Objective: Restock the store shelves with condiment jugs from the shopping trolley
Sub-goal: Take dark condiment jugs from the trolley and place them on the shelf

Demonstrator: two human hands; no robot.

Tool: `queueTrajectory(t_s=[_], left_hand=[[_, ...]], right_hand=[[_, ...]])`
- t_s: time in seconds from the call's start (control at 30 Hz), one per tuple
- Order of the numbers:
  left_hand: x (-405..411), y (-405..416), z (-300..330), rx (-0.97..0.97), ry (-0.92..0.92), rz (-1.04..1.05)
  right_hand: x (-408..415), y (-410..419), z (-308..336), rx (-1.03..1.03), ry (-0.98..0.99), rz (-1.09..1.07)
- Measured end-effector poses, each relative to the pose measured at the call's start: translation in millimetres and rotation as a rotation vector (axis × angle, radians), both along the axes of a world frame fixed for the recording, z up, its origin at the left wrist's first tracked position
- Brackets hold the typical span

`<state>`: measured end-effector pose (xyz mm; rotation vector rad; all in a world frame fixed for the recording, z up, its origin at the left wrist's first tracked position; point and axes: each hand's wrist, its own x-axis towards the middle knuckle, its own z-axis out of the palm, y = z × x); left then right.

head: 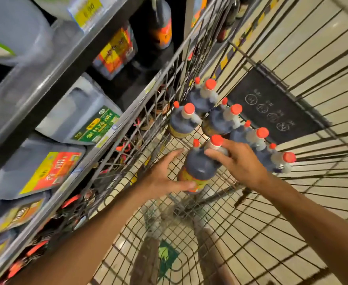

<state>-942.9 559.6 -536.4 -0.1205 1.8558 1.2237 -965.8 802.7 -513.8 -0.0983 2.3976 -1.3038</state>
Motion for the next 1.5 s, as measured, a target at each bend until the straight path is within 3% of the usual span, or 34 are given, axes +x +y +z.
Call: queueTrajectory(t_s=[0.17,0.33,0.5,0.6,0.73,0.83,0.9,1.0,1.1,1.17,1.5], left_hand=[[-2.7,2.6,-1.1,0.211,-0.211,0.144],[-3.0,-4.7,-4.4,0.246,-0.228,0.202],[0.2,-10.5,-14.7,0.129,-0.175,0.204],[4.2,-13.1,-17.3,-0.034,-0.026,0.262],[10.5,-21.7,-9.6,-0.037,0.077,0.379],[9.9,-31.4,0.0,-0.012,0.080,0.419],[6.7,-35.6,3.6,-0.024,0.104,0.447],[3.5,-43.7,3.1,-0.037,0.100,0.488],[3.5,-48.8,6.4,-0.108,0.166,0.378],[4.9,-51.1,3.2,-0.075,0.114,0.413],[10.7,-50.6,8.8,-0.053,0.023,0.447]], right_hand=[[-19.3,-17.8,13.5,-0.131,-0.102,0.110],[-28.3,-31.9,15.8,-0.207,-0.132,0.170],[-28.9,-42.5,13.9,-0.226,-0.124,0.152],[-22.8,-49.4,12.4,-0.269,-0.195,0.166],[-11.5,-47.8,7.0,-0.358,-0.354,-0.108],[-4.0,-40.1,-20.4,-0.333,-0.438,-0.423],[-4.7,-40.5,-46.9,-0.264,-0.465,-0.492],[-15.9,-52.7,-76.8,-0.127,-0.347,-0.446],[-28.0,-69.6,-99.0,-0.140,-0.177,-0.432],[-33.1,-81.6,-111.6,-0.175,-0.094,-0.470],[-40.7,-105.1,-127.8,-0.164,0.007,-0.670]])
